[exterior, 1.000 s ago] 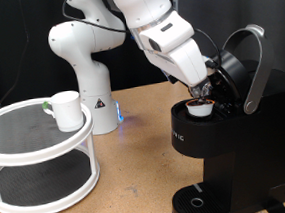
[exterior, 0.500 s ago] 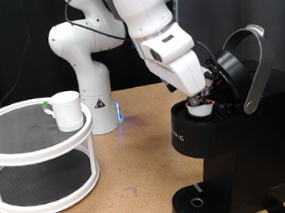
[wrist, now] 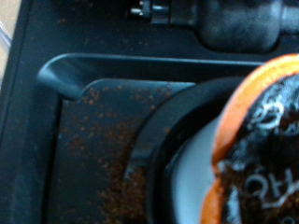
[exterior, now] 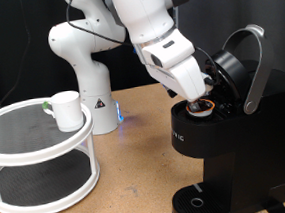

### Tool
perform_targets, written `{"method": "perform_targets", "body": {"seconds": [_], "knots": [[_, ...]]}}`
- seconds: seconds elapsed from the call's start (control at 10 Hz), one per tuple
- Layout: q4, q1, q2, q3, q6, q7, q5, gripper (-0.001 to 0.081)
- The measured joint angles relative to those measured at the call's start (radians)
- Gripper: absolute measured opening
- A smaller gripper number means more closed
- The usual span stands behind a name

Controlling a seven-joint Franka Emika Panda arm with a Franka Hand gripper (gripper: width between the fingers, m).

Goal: Make a cup of coffee with the keurig machine

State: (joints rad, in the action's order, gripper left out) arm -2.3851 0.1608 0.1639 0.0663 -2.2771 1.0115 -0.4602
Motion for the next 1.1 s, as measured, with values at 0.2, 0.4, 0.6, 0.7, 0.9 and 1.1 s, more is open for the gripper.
{"method": "perform_targets", "body": {"seconds": [0.2, 0.4, 0.6, 0.7, 0.9, 1.1], "knots": [[0.0, 0.0, -0.001, 0.0, 0.0, 0.0, 0.0, 0.0805], [-0.002, 0.0, -0.002, -0.003, -0.002, -0.004, 0.014, 0.0805], [-0.006, 0.0, -0.002, -0.012, -0.013, -0.025, 0.037, 0.0805], [-0.007, 0.0, -0.002, -0.014, -0.018, -0.029, 0.042, 0.0805], [-0.009, 0.0, -0.001, -0.015, -0.02, -0.029, 0.044, 0.0805], [-0.009, 0.0, -0.001, -0.015, -0.021, -0.029, 0.045, 0.0805]]}}
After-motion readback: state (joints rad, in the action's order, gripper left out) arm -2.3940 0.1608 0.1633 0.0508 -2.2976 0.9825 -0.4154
